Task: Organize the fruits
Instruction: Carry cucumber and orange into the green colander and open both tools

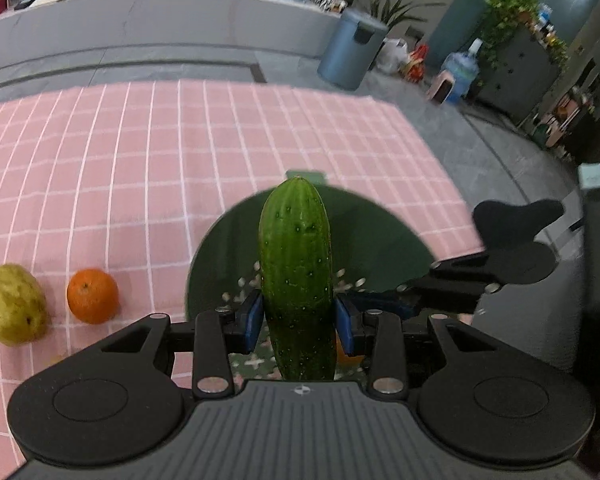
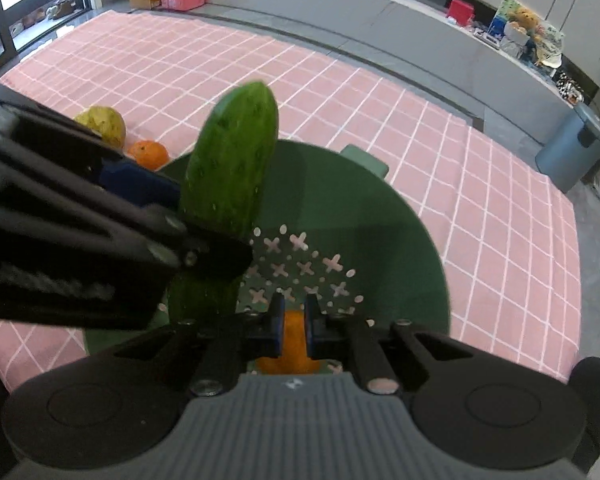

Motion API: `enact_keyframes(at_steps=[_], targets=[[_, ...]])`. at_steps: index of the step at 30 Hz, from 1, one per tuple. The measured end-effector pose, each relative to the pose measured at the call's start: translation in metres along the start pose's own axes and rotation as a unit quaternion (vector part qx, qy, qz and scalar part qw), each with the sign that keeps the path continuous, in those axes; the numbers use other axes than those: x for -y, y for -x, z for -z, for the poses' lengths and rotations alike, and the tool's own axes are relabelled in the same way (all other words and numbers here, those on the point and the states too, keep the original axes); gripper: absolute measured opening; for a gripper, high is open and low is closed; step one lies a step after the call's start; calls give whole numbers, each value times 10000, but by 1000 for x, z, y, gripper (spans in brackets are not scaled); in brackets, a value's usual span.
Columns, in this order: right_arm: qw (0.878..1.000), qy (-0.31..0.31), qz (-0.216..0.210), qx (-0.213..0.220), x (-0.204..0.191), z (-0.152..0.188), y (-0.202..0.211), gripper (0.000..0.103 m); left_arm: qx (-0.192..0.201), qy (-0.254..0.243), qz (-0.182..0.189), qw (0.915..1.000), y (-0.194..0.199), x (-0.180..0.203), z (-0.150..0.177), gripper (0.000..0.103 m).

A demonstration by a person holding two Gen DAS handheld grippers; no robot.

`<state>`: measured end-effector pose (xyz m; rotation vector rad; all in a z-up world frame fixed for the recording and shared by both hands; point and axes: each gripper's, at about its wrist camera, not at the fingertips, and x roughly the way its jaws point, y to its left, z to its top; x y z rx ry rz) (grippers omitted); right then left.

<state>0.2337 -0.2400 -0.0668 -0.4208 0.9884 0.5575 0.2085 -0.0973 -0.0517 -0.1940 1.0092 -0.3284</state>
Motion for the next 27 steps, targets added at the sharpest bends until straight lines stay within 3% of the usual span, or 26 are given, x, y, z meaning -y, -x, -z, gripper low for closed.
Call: enact_keyframes(at_steps=[8,15,20,22,24,27], targets=[[9999,-43,-85,-112,4,3,-11,5,-74,-293,-178,9994,-4,8,6,43],[9999,59,-44,-90,-7,8,-7,19,-103,-147,-364,9992,-13,6,1,45],[9998,100,124,-150,-11,8,-4,22,-135,-334,-339,9988,-7,13,2,58],[9996,44,181,-196,-12,8,-1,28,-37,-432,-360,9984,1,15,3,61],[9991,73,344,-225,-15,8,4,42,23,-555,-359,9978,12,18,4,61],[9986,109,480,-205,-18,10,15,48,79,-738,-466,9961,28,23,4,61]])
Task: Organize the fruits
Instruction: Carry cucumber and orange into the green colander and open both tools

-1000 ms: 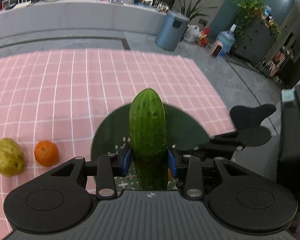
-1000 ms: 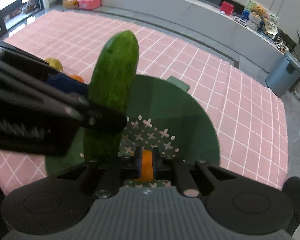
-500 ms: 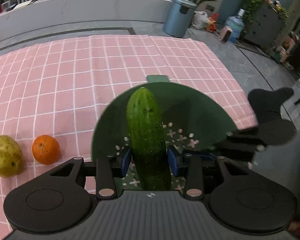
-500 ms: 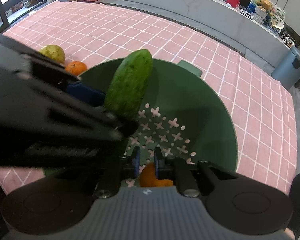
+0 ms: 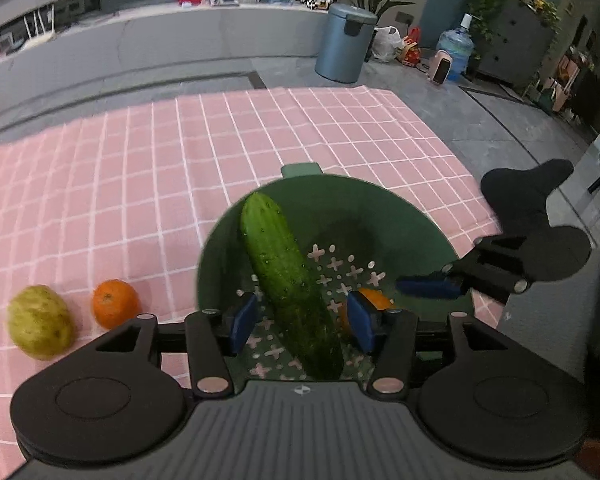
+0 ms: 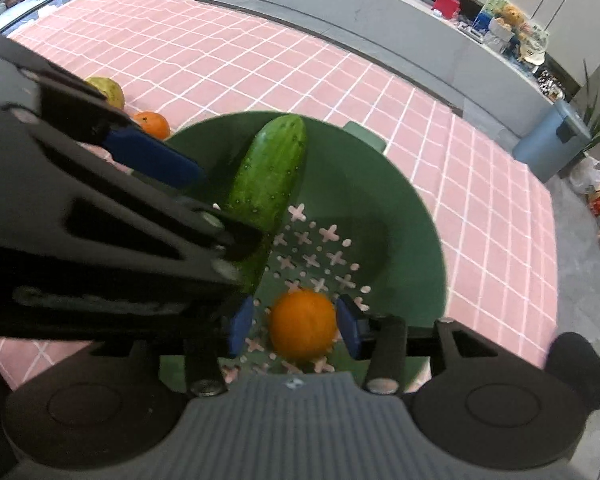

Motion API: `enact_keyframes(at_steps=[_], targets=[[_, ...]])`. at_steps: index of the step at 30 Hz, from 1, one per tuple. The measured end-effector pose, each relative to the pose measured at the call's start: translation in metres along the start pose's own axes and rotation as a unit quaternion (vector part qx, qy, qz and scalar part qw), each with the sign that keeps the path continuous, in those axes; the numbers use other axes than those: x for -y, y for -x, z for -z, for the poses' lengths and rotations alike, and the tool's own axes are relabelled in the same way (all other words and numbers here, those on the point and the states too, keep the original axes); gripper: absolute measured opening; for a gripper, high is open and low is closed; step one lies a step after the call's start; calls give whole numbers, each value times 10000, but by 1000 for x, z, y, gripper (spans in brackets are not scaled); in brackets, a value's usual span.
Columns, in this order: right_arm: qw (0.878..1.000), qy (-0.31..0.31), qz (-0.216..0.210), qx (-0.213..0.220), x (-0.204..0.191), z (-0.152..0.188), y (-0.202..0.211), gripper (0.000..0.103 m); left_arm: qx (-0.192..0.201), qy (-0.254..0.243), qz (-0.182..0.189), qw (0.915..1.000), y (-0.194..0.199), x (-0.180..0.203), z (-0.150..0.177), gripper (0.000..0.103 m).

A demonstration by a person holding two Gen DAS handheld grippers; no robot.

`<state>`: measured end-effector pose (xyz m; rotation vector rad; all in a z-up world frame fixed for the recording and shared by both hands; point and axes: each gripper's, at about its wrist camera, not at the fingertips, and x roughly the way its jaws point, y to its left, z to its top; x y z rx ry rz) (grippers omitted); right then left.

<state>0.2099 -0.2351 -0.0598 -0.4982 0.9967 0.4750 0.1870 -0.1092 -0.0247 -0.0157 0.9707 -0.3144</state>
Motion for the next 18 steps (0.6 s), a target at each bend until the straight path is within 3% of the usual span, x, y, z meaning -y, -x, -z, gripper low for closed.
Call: enact_keyframes(at_steps=[2,7,18], targets=[[9999,-30,160,43,-2,2,9,56,50,-156,-66,9998,13,4,3,61],[9992,-277,159,235,-9,8,33,57,238,-535,-456,9972,46,8,12,61],[9927,-663,-328,952,-72,17,75,62,492,-681,-650,9943,112,-22,43,61]])
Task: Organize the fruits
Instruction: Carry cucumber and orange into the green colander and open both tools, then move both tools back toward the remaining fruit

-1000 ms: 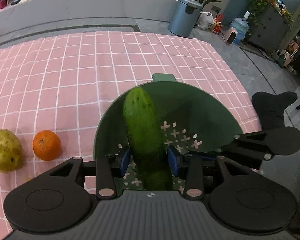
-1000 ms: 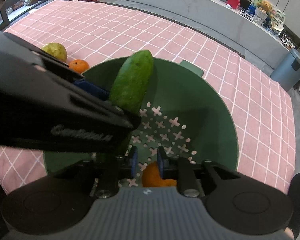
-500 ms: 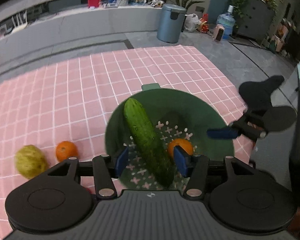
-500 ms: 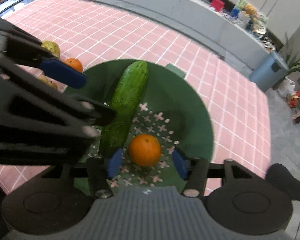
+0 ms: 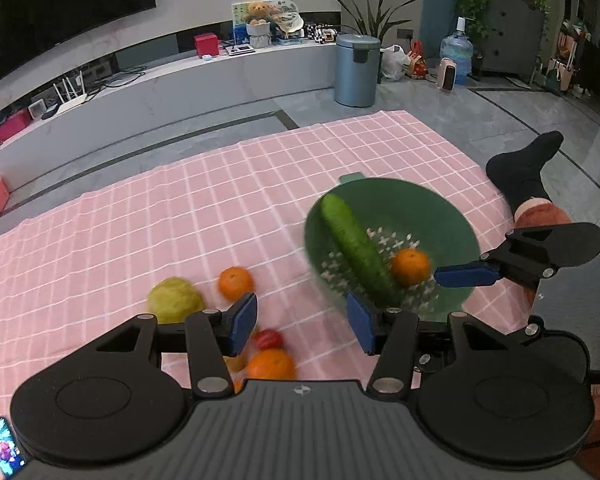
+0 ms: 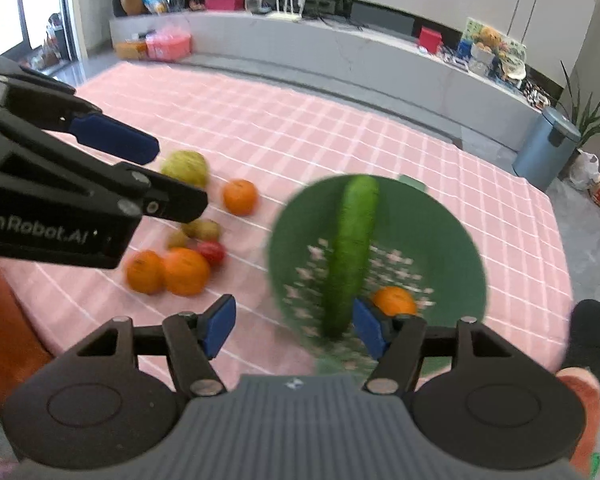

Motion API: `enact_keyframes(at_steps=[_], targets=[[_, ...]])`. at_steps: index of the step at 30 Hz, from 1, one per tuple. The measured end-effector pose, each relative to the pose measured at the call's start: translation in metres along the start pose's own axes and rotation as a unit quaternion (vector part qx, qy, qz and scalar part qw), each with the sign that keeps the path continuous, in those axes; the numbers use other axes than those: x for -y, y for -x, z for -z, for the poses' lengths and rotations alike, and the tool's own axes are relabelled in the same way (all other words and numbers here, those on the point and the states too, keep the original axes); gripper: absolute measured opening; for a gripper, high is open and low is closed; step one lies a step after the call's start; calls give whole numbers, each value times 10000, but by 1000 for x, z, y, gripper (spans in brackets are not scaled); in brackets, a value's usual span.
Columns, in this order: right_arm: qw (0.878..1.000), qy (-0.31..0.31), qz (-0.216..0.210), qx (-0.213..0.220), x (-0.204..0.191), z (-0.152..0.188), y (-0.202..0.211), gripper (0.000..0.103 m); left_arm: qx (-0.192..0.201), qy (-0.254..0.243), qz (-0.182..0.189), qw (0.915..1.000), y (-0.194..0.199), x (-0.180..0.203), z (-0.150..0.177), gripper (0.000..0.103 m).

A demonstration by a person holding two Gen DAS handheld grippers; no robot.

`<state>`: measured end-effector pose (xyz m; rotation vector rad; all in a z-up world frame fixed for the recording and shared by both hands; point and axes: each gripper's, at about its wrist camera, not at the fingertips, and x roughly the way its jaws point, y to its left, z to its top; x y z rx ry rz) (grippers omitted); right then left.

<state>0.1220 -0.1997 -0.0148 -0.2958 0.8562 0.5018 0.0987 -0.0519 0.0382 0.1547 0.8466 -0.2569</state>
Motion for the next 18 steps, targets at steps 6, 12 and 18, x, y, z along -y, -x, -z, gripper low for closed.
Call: enact_keyframes(at_steps=[6,12,18], targets=[[9989,-260,-244,317,-41,6,2,62,173,163,150,9996,17,-25,26,61],[9977,-394,-210,517,-72,10,-4,66,173,430,170,9988,17,-54,48,61],[9969,-570,-307,442,-86,10,-20,66,150,825,188,9963,12,-82,66,61]])
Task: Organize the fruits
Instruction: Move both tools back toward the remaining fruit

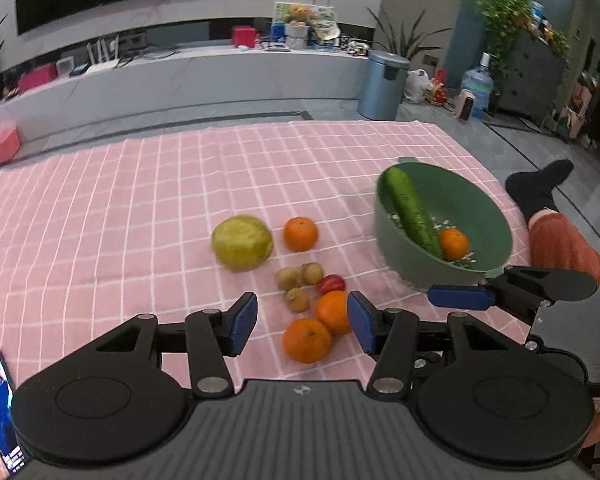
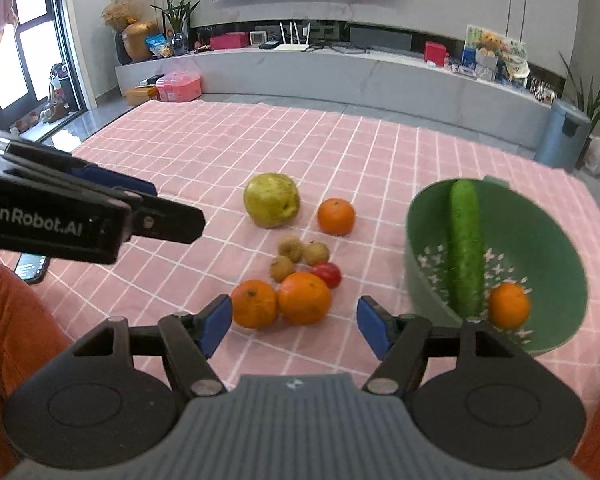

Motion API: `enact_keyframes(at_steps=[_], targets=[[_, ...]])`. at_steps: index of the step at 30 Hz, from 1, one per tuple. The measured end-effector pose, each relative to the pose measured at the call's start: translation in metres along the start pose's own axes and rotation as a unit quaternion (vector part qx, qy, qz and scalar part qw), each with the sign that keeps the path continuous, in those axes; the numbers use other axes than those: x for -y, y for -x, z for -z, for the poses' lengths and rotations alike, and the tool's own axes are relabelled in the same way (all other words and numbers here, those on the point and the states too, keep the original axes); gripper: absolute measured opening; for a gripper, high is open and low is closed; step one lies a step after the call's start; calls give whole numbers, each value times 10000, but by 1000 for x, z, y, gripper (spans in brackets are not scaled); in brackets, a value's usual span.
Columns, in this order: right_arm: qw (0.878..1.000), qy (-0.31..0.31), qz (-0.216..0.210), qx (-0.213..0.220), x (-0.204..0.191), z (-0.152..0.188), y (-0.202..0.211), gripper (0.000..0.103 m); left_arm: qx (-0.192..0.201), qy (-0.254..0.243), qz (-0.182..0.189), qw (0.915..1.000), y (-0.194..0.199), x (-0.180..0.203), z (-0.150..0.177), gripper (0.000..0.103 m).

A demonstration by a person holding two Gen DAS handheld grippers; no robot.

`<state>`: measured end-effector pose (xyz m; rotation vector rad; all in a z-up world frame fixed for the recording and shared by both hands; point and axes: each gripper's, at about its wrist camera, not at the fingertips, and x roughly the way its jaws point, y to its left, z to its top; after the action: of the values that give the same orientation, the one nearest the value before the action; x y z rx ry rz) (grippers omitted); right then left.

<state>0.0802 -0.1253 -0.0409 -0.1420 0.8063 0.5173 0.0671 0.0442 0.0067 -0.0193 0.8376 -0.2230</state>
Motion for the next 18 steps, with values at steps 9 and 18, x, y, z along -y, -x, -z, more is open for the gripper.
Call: enact_keyframes(at_steps=[9,18], targets=[[9991,354,-112,-190,-12,-10,-25,66,-114,29,-30,9999,-14,-17,8,61],[9971,654,-246,-289,-1,-28,-47,65,-6,600,164,9981,-20,-46,10,61]])
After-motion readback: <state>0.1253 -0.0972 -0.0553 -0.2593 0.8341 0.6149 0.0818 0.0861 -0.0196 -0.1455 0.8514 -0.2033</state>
